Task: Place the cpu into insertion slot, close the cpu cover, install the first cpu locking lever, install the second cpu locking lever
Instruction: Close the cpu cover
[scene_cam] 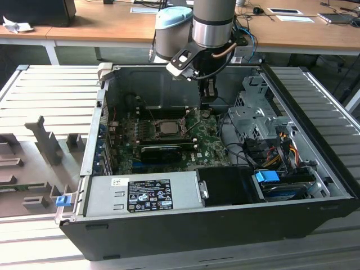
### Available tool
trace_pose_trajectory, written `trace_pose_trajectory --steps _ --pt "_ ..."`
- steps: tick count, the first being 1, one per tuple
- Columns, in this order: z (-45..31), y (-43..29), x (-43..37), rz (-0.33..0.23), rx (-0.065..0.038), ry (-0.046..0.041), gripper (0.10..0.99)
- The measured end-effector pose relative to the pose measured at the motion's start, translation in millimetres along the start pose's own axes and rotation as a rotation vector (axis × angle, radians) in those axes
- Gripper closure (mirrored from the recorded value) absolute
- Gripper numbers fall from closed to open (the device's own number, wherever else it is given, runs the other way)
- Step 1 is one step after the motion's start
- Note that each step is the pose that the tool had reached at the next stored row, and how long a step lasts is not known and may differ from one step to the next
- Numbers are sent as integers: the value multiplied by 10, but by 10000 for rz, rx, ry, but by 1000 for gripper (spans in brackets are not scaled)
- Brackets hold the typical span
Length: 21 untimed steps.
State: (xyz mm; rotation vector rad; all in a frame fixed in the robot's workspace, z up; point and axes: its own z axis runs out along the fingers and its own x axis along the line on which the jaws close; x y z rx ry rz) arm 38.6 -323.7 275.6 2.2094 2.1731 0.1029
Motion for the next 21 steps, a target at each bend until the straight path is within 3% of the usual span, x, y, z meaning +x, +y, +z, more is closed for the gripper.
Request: trace_pose_trajectory --steps 11,16,21 --pt "30 24 0 -98 0 12 980" --pt "136 79 -1 -131 3 11 980" --pt "230 90 0 -156 23 11 980"
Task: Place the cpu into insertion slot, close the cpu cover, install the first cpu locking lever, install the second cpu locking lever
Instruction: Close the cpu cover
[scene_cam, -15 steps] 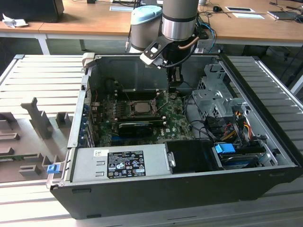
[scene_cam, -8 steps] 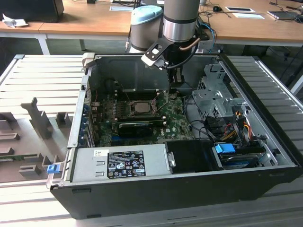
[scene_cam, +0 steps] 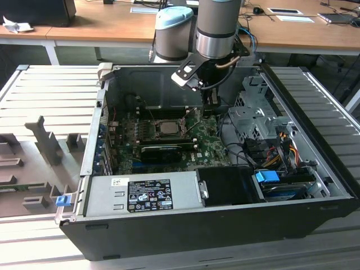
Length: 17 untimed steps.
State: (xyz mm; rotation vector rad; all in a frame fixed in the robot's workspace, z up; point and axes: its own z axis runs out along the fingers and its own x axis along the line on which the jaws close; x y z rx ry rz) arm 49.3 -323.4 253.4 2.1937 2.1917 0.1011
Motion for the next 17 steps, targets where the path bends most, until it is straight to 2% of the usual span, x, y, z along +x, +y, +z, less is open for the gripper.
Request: trace_pose_trajectory --steps 2,10,13,17 --pt "1 -25 0 -9 22 2 980" --pt "-8 -245 0 -47 35 5 980" --pt "-10 -304 0 -59 35 7 980" --pt "-13 -342 0 -60 35 8 980"
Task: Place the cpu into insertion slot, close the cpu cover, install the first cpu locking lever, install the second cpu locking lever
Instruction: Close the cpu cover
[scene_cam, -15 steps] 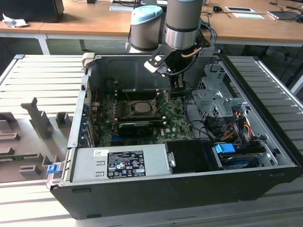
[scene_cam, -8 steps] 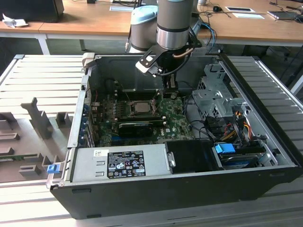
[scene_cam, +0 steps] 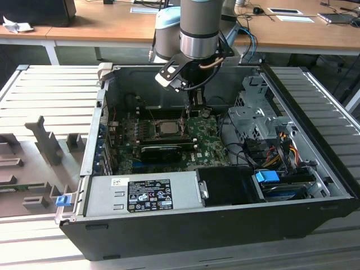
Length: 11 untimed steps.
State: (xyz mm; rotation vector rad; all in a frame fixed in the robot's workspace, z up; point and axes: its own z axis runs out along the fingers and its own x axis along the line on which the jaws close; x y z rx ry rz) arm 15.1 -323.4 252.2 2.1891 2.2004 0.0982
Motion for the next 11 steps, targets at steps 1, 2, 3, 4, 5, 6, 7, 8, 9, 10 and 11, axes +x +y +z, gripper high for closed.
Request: trace_pose_trajectory --steps 1,2,3,4,5,6,7,8,9,10,11 --pt "-1 -8 0 1 0 0 980" --pt "-2 -24 0 1 0 0 980" --pt "-3 -39 0 1 0 0 980" --pt "-4 -52 0 1 0 0 980" --pt "-4 -62 0 2 0 0 980" --pt "-5 -76 1 2 0 1 980" --pt "-6 -85 1 1 0 1 980" --pt "-7 -104 1 1 0 1 980" --pt "-8 -117 1 0 0 0 980" --pt "-9 -132 1 0 0 0 980" --pt "-10 -148 1 2 1 -1 980"
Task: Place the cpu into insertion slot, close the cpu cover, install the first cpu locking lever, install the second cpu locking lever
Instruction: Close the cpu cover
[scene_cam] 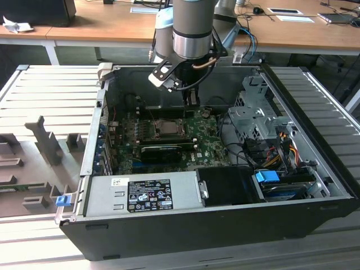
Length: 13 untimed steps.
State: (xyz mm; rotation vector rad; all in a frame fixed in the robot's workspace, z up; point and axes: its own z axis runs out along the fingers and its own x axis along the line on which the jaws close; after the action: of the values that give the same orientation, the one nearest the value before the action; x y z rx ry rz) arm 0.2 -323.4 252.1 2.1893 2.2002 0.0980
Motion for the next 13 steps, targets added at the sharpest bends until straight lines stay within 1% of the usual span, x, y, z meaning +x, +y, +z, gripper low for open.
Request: trace_pose_trajectory --steps 1,2,3,4,7,13 --pt "0 -14 0 0 0 0 980" --pt "0 -45 0 0 -1 2 980" --pt "21 -69 0 -1 -1 2 980" --pt "71 -85 -1 0 0 2 980" --pt "136 -138 -2 -51 0 9 980" --pt "196 -249 -3 -264 15 26 980"
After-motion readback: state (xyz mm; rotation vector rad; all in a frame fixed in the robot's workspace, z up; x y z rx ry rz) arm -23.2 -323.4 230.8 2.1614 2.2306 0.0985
